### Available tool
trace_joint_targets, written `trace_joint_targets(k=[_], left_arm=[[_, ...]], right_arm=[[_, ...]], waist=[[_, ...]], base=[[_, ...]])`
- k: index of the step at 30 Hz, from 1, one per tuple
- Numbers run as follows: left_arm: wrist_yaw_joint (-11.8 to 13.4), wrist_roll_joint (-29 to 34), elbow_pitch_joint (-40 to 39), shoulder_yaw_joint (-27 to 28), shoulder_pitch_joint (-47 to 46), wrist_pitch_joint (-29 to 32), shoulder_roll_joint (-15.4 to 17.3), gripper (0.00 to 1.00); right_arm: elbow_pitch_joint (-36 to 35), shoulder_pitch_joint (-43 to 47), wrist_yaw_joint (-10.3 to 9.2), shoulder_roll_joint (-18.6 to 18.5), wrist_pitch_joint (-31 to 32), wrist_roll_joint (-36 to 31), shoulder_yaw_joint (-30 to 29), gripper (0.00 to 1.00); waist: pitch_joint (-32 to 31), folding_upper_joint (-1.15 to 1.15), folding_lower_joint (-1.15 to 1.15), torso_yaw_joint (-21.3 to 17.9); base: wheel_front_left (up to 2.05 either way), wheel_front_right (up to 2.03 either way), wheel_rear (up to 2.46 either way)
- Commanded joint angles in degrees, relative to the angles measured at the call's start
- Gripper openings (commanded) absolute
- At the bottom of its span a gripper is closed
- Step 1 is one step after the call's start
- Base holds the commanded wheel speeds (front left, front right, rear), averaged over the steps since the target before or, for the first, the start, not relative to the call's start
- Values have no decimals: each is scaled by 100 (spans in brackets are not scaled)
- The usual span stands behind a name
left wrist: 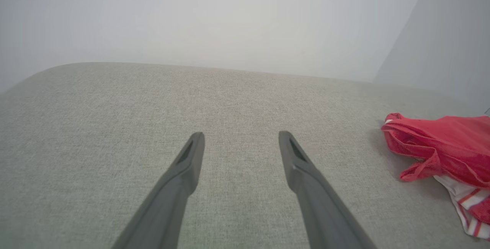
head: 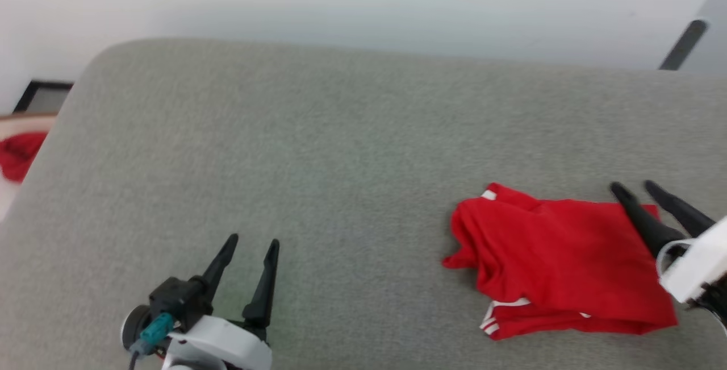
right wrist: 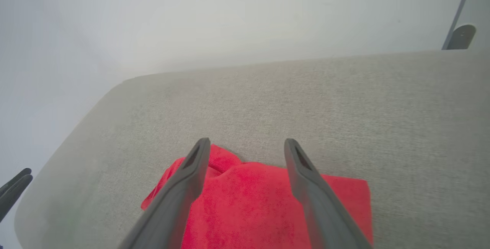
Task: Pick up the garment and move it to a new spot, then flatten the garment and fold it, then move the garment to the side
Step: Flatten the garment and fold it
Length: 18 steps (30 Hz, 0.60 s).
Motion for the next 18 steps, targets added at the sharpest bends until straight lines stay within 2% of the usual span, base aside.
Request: trace_joint_targets(k=[1, 10, 18], left_arm=[[-15, -17, 15, 13, 84, 4, 37, 100], [-15, -180, 132, 130, 342, 4, 161, 100], [-15, -170, -65, 391, 739, 4, 178, 100]], right_arm=[[60, 115, 1, -25, -122, 8, -53, 100], [768, 660, 1, -212, -1509, -346, -139, 100], [763, 1123, 1, -280, -2435, -662, -223, 100]], waist=[[-286, 0, 0, -291], [-642, 0, 0, -561], [-735, 0, 0, -627]], base=[[0, 0, 0], [0, 0, 0], [0, 0, 0]])
